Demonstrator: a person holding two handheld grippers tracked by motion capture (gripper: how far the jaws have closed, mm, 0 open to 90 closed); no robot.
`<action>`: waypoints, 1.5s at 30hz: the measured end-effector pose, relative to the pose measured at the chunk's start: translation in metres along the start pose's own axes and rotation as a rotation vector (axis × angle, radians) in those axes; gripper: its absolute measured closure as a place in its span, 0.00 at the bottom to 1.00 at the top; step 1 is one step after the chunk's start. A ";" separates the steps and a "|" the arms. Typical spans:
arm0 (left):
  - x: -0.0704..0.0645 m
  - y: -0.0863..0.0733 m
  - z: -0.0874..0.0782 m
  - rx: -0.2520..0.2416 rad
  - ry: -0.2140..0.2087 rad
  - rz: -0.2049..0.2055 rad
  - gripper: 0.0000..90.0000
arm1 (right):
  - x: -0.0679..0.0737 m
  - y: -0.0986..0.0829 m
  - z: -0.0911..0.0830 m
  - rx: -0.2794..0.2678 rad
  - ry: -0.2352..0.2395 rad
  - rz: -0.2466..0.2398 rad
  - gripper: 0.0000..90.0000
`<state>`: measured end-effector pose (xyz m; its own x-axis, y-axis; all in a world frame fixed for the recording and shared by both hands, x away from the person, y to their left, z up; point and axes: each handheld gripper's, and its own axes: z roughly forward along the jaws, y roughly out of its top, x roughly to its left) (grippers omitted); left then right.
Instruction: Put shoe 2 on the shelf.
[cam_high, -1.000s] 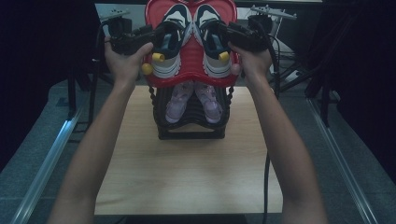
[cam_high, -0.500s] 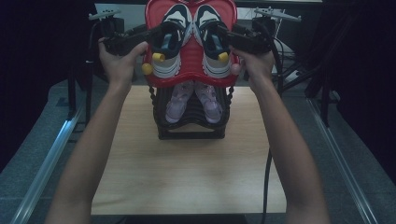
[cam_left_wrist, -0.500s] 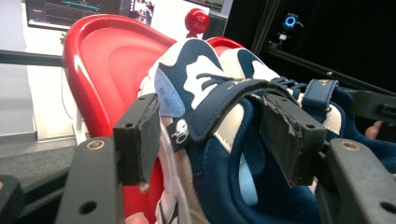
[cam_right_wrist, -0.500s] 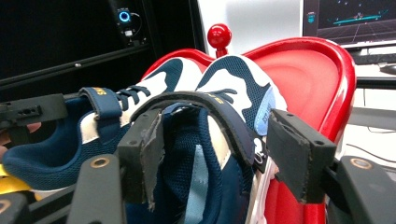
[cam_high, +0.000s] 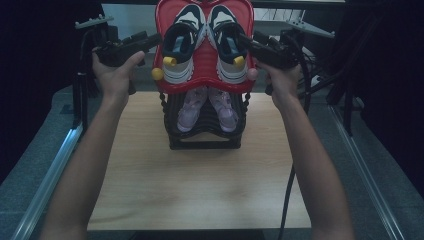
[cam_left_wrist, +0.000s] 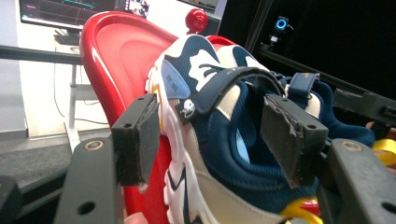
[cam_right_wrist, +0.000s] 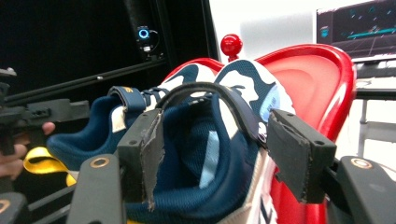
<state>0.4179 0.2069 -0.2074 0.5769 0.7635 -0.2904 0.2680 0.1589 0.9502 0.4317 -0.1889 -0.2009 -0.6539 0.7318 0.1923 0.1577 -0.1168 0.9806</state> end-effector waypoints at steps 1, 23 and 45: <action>0.000 -0.001 -0.003 0.000 0.000 -0.001 0.42 | 0.000 -0.001 -0.001 -0.004 0.000 -0.004 0.42; 0.018 -0.030 -0.054 0.004 -0.019 -0.020 0.42 | -0.012 -0.028 -0.040 -0.082 0.053 -0.009 0.43; 0.032 -0.095 -0.060 0.082 0.001 -0.016 0.42 | -0.040 -0.090 -0.087 -0.067 0.009 0.048 0.43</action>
<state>0.3649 0.2539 -0.3007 0.5713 0.7619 -0.3051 0.3393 0.1192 0.9331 0.3795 -0.2665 -0.2936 -0.6534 0.7183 0.2390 0.1392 -0.1964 0.9706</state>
